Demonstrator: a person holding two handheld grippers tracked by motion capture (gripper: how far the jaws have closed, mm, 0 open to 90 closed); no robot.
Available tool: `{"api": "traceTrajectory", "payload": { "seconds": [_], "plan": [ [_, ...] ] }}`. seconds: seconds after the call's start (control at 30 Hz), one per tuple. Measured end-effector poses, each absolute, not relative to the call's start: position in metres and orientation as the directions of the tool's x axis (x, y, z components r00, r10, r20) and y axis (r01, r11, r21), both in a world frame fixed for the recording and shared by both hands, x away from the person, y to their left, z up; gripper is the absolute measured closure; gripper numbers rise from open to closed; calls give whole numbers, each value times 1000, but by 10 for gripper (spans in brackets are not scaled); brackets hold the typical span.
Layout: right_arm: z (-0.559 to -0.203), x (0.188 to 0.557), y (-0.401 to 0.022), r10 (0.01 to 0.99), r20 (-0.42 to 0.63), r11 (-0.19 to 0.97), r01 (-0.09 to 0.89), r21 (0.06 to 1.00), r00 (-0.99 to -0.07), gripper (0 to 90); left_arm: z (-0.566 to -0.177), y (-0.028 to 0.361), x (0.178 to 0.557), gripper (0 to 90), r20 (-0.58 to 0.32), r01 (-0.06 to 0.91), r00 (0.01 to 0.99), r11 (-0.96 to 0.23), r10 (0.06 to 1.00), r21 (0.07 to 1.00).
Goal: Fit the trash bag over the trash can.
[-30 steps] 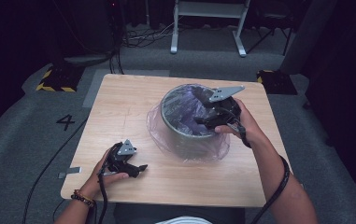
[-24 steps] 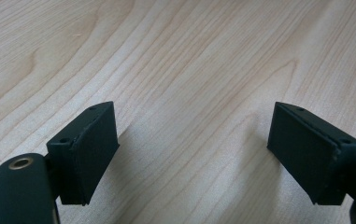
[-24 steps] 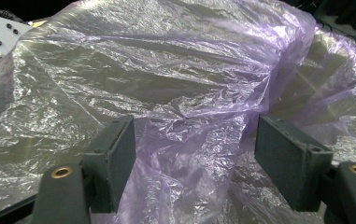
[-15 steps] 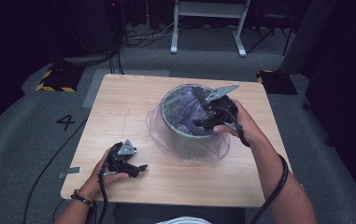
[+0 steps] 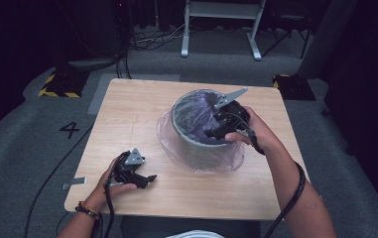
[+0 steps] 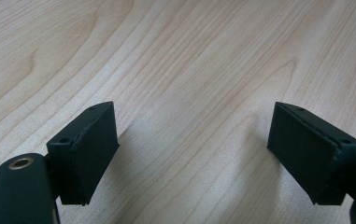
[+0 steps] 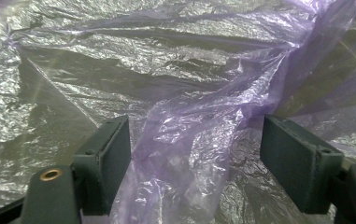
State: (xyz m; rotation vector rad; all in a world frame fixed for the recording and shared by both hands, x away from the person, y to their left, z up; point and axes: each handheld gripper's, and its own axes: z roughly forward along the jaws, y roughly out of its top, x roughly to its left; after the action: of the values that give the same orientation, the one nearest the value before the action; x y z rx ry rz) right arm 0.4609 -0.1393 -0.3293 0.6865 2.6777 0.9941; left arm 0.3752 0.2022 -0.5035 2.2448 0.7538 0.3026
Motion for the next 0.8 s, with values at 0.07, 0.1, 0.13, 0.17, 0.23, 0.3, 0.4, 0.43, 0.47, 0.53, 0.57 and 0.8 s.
{"api": "traceTrajectory", "payload": {
  "seconds": [0.07,0.1,0.13,0.17,0.23,0.3,0.4,0.43,0.47,0.53,0.57,0.8],
  "plan": [
    [-329,460,-140,493,-28,660,353,663,-870,250,-504,202,375,159,-10,426,800,-556,600,713],
    [-328,459,-140,493,-33,661,349,665,-869,250,-504,202,375,159,-10,427,800,-556,600,713],
    [-328,459,-140,494,-35,659,348,667,-869,249,-504,202,375,159,-10,427,800,-556,600,713],
    [-327,459,-140,496,-36,656,347,670,-868,247,-504,202,375,159,-11,427,800,-556,600,714],
    [-322,457,-143,498,-37,643,340,687,-867,245,-504,202,375,159,-10,427,800,-556,600,713],
    [-321,456,-144,500,-36,634,337,696,-865,245,-504,202,375,159,-10,427,800,-556,600,713],
    [-317,454,-148,500,-44,622,324,713,-865,246,-504,202,375,159,-10,426,800,-556,600,713],
    [-316,453,-148,499,-45,621,321,715,-865,246,-504,202,375,159,-10,427,800,-556,600,713],
    [-316,452,-149,500,-44,618,321,717,-865,246,-504,202,375,159,-10,427,800,-556,600,713],
    [-314,451,-151,501,-45,615,319,721,-864,246,-504,202,375,159,-10,426,800,-556,600,713],
    [-314,450,-153,501,-46,613,317,724,-864,246,-504,202,375,159,-10,427,800,-556,600,713],
    [-309,447,-163,511,-53,602,314,734,-858,241,-504,202,375,159,-10,426,800,-556,600,713]
  ]
}}
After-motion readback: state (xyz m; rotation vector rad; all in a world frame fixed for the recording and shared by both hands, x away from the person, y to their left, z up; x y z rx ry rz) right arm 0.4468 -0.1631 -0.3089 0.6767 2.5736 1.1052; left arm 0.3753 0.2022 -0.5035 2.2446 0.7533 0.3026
